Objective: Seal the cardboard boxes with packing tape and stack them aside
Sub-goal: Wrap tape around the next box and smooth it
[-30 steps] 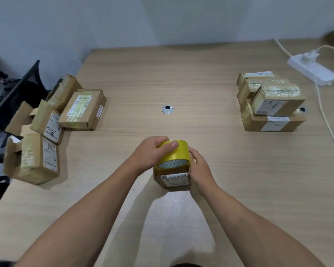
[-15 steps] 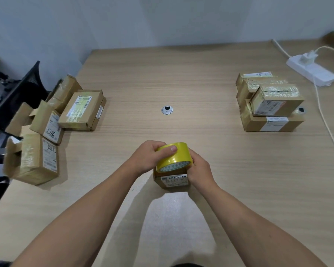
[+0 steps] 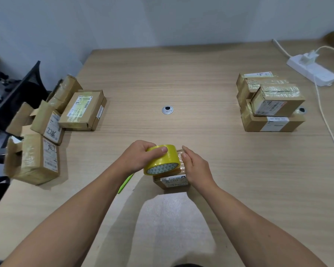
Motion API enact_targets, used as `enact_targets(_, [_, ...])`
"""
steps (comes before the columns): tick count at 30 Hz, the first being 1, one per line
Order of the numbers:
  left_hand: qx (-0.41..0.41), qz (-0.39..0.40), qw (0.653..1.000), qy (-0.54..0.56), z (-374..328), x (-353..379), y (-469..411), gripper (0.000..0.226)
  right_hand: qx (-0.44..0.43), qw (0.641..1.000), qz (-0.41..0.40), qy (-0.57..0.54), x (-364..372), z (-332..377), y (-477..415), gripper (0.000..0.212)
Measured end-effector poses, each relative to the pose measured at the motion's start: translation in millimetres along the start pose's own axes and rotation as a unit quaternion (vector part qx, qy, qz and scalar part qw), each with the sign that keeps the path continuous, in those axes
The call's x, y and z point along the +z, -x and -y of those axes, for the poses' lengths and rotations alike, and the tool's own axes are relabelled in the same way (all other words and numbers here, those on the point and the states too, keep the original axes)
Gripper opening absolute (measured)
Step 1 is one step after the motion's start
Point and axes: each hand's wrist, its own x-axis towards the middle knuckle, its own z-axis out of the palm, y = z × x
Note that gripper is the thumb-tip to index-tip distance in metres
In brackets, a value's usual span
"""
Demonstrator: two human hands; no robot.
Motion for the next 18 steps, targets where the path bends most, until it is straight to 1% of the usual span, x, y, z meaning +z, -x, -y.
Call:
enact_targets(3, [-0.004, -0.006, 0.999, -0.045, 0, -9, 1, 0.078, 0.001, 1.0, 0.004, 0.009, -2, -1, 0, 0.042])
enact_targets(8, [-0.018, -0.007, 0.996, -0.087, -1, -19, 6, 0.066, 0.002, 1.0, 0.007, 0.007, -1, 2, 1, 0.042])
enact_targets(13, [-0.007, -0.009, 0.993, -0.118, -4, -22, 3, 0.078, 0.005, 1.0, 0.005, 0.013, -2, 2, 1, 0.042])
enact_targets(18, [-0.014, -0.008, 0.985, -0.172, -3, -35, 6, 0.07, 0.006, 1.0, 0.009, 0.004, -1, 5, 2, 0.043])
